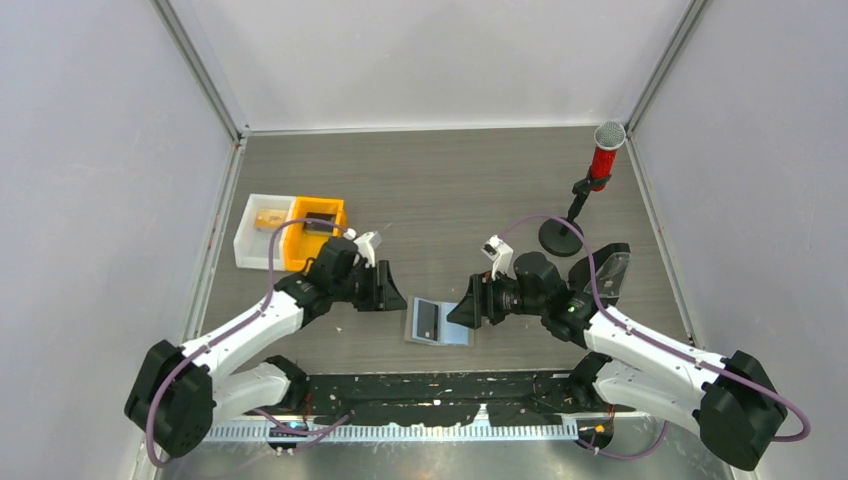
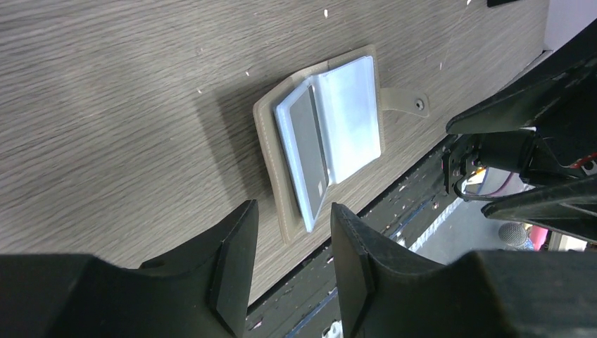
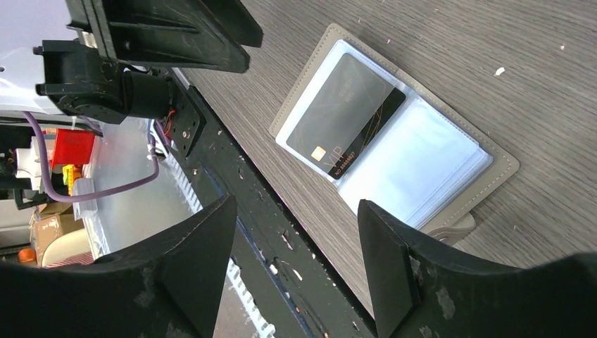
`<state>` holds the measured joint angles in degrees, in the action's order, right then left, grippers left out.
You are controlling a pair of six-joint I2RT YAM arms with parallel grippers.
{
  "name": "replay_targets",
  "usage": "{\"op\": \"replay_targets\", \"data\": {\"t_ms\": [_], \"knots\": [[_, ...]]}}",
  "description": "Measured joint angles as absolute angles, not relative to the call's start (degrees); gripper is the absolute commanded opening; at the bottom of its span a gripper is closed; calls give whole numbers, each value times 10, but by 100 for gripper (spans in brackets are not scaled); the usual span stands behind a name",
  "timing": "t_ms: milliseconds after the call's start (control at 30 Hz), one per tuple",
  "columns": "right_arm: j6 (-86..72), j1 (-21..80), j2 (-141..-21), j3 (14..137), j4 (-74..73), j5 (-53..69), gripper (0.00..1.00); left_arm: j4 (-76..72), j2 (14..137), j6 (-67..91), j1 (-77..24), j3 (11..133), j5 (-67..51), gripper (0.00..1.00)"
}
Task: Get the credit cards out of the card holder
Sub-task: Remove the credit card from the card holder.
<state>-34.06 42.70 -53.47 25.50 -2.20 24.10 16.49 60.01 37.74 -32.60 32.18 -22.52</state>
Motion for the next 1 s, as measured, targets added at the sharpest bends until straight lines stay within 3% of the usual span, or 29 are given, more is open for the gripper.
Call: {"op": "replay_targets", "data": {"t_ms": [600, 1000], "knots": [[-341, 427, -549, 255, -12, 243, 71, 22, 705, 401, -361, 277, -243, 44], [-346, 427, -588, 239, 32, 245, 68, -21, 733, 403, -364, 252, -251, 24]]}}
